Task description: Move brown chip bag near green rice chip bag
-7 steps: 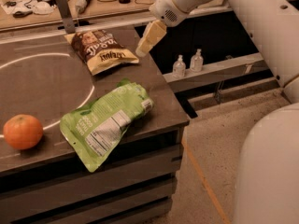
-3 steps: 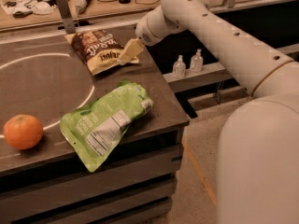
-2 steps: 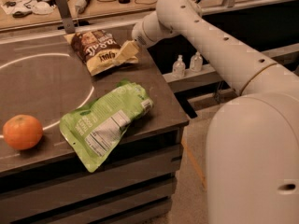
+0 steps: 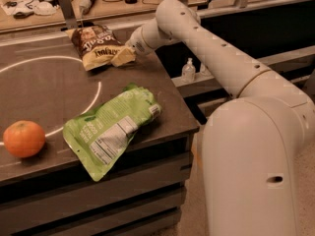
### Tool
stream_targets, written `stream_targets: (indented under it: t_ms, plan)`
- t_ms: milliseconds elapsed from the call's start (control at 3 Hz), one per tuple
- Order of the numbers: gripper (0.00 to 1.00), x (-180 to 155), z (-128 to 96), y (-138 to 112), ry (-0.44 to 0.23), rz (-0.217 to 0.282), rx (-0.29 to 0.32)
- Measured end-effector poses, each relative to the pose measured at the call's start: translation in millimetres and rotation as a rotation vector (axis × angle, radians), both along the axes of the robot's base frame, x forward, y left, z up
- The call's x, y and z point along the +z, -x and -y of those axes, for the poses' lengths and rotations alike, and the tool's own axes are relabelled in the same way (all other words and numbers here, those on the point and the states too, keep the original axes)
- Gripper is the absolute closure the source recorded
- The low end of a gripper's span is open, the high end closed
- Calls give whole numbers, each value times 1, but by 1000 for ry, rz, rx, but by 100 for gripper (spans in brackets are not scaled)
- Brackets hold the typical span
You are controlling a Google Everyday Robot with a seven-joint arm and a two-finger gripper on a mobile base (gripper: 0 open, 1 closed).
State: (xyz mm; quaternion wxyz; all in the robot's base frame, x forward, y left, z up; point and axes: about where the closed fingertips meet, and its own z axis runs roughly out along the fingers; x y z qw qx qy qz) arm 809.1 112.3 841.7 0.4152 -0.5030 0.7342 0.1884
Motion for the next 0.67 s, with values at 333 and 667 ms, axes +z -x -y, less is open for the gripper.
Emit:
stream_targets:
  t_ms: [333, 667]
  plan:
    - [63, -2, -5, 5, 4, -35, -3]
    - [95, 12, 1, 10, 23, -32, -18]
